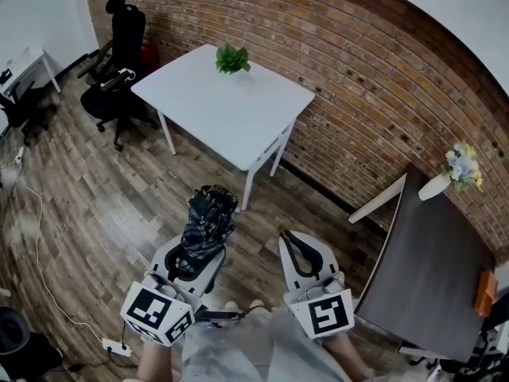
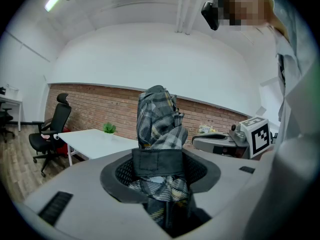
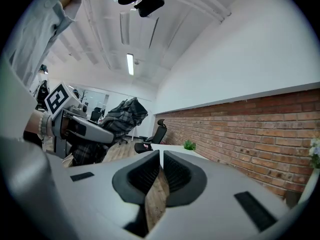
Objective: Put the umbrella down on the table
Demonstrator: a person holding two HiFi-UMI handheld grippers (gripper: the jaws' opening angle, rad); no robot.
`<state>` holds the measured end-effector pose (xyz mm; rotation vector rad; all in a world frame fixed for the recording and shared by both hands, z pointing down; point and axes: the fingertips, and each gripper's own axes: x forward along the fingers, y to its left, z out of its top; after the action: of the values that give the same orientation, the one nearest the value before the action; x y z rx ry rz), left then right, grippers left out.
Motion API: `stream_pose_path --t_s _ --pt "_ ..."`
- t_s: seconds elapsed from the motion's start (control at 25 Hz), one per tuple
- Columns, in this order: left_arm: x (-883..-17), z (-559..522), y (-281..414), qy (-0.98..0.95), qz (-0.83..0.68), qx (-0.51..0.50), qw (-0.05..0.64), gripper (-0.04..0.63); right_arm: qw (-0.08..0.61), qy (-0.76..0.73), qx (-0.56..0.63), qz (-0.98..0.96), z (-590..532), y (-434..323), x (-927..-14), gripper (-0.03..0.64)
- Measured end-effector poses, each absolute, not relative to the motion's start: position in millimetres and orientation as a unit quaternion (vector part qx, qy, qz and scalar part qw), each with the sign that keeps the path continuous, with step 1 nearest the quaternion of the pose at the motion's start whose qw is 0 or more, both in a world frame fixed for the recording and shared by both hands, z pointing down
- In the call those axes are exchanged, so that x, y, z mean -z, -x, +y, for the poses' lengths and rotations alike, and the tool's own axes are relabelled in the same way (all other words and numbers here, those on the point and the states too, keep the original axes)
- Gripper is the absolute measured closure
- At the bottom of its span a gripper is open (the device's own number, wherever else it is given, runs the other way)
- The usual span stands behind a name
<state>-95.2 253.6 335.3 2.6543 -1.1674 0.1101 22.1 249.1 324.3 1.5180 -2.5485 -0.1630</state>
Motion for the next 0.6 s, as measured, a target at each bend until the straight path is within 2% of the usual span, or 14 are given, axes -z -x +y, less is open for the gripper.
stream_pose_path --t_s 0.6 --pt "-335.5 240.6 116.1 -0.913 -0.39 -0.03 0.117 0.379 0.087 -0.524 0.059 -0.845 244.8 -6.9 -327.3 0.563"
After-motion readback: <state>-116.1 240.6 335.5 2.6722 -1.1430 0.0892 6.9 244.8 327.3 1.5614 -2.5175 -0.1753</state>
